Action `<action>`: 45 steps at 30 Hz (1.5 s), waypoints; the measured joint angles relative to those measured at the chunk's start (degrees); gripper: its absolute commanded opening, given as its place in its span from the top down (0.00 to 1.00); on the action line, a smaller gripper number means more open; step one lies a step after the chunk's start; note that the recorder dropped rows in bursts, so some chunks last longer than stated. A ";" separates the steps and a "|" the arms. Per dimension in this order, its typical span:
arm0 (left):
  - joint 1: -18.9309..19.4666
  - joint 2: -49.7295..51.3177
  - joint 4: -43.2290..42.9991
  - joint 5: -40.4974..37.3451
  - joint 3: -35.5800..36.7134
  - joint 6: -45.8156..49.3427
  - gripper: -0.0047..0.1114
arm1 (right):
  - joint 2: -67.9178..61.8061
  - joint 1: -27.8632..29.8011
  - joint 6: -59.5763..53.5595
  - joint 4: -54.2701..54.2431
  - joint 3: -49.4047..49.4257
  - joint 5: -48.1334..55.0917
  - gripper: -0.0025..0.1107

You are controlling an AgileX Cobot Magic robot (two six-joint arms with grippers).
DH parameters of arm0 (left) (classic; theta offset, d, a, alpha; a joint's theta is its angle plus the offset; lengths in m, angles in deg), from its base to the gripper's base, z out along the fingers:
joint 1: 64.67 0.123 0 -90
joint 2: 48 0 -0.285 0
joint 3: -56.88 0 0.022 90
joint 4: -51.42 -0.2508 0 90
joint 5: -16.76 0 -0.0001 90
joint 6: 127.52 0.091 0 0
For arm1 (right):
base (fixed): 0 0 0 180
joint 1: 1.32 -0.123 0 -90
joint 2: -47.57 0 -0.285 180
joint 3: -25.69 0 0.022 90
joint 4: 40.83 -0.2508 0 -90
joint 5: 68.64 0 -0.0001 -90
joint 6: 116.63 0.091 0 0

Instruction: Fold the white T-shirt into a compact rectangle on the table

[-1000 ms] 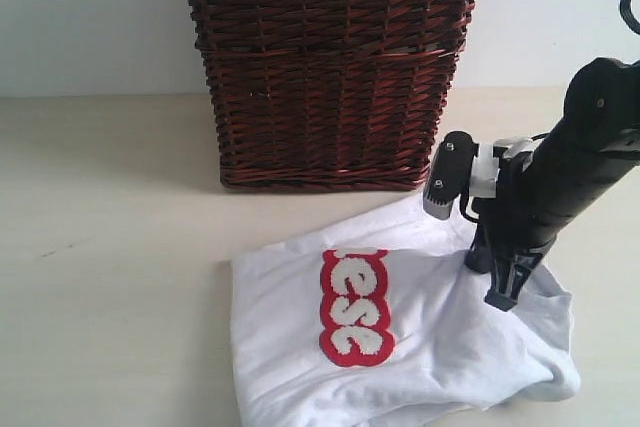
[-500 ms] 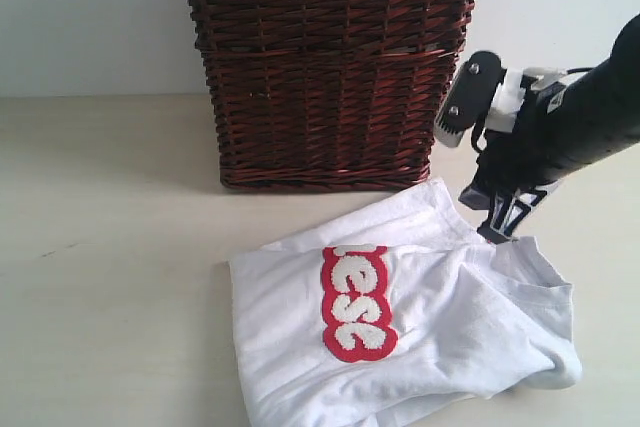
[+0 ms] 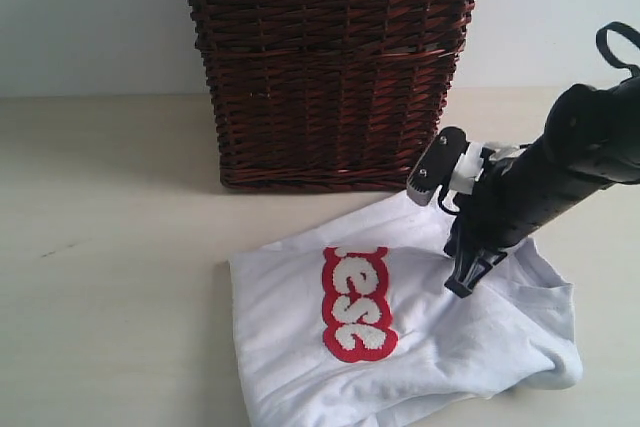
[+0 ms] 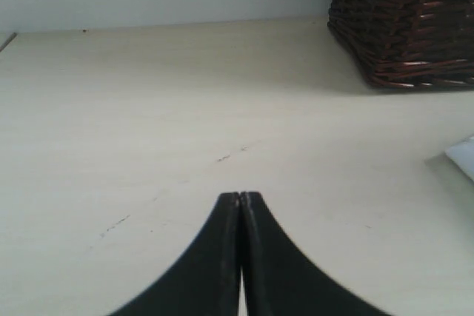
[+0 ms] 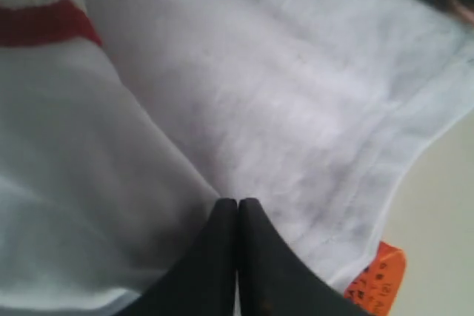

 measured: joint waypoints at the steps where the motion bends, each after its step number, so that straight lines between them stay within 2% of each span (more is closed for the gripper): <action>1: 0.00 0.00 0.00 0.00 0.00 0.00 0.96 | -0.64 0.00 0.00 0.00 0.00 0.11 0.97; 9: 0.00 0.00 0.00 0.00 0.00 0.00 0.96 | -1.28 0.00 -5.30 -0.14 -0.10 4.75 0.65; 12: 0.00 0.00 0.00 0.00 0.00 0.00 0.96 | -0.79 0.00 -7.28 -0.14 -0.10 6.41 0.62; 18: 0.00 0.00 0.00 0.00 0.00 0.00 0.96 | 2.76 0.00 -7.91 -0.09 0.00 3.34 0.62; 22: 0.00 0.00 0.00 0.00 0.00 0.00 0.96 | 4.09 0.00 -12.28 -5.55 0.00 1.75 0.67; 28: 0.00 0.00 0.00 0.00 0.00 0.00 0.96 | 1.61 0.00 -26.44 -17.81 0.00 9.23 0.69; 37: 0.00 0.00 0.00 0.00 0.00 0.00 0.96 | 0.22 0.22 -31.32 -21.76 0.00 13.23 0.70; 40: 0.00 0.00 0.00 0.00 0.00 0.00 0.96 | -1.26 0.22 -30.82 -20.88 0.00 13.79 0.78; 43: 0.00 0.00 0.00 0.00 0.00 0.00 0.96 | -1.92 0.22 -29.72 -20.24 0.00 13.47 0.95; 45: 0.00 0.00 0.00 0.00 0.00 0.00 0.96 | -2.02 0.22 -29.50 -20.11 0.00 12.36 0.98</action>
